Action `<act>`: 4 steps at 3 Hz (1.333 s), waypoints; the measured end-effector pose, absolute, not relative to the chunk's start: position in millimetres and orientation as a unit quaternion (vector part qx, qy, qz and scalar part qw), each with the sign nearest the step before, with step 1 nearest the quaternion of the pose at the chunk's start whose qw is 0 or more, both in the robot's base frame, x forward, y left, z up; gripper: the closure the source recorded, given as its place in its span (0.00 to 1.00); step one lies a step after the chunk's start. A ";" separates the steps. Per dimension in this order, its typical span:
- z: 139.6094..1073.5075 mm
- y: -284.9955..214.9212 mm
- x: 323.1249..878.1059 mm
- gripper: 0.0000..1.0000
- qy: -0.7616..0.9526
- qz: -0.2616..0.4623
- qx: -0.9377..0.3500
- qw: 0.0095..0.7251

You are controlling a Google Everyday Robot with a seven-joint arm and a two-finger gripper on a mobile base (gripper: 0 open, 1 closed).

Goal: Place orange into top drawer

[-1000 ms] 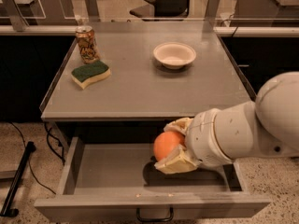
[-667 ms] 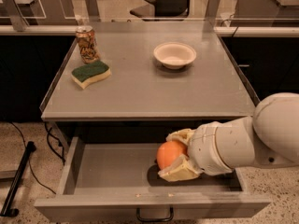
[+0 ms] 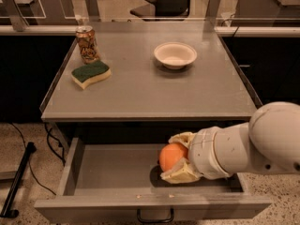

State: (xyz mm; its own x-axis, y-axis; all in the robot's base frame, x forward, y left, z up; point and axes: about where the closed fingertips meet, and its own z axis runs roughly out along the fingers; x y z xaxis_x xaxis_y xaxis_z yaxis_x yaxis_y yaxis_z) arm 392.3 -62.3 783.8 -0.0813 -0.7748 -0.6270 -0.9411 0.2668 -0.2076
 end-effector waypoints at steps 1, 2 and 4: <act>754.4 -68.4 404.8 1.00 0.722 0.103 -0.592 0.342; 730.9 -71.3 420.6 1.00 0.716 0.104 -0.590 0.359; 676.7 -58.0 467.2 1.00 0.704 0.153 -0.593 0.360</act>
Offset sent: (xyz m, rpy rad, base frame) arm 0.0461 -0.0139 -0.0823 0.0406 -0.0968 -0.0199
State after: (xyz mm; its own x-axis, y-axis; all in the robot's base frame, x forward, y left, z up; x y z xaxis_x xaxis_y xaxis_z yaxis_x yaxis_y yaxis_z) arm 467.2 -58.0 676.7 -0.0384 -0.7242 -0.6885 -0.9448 0.2506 -0.2109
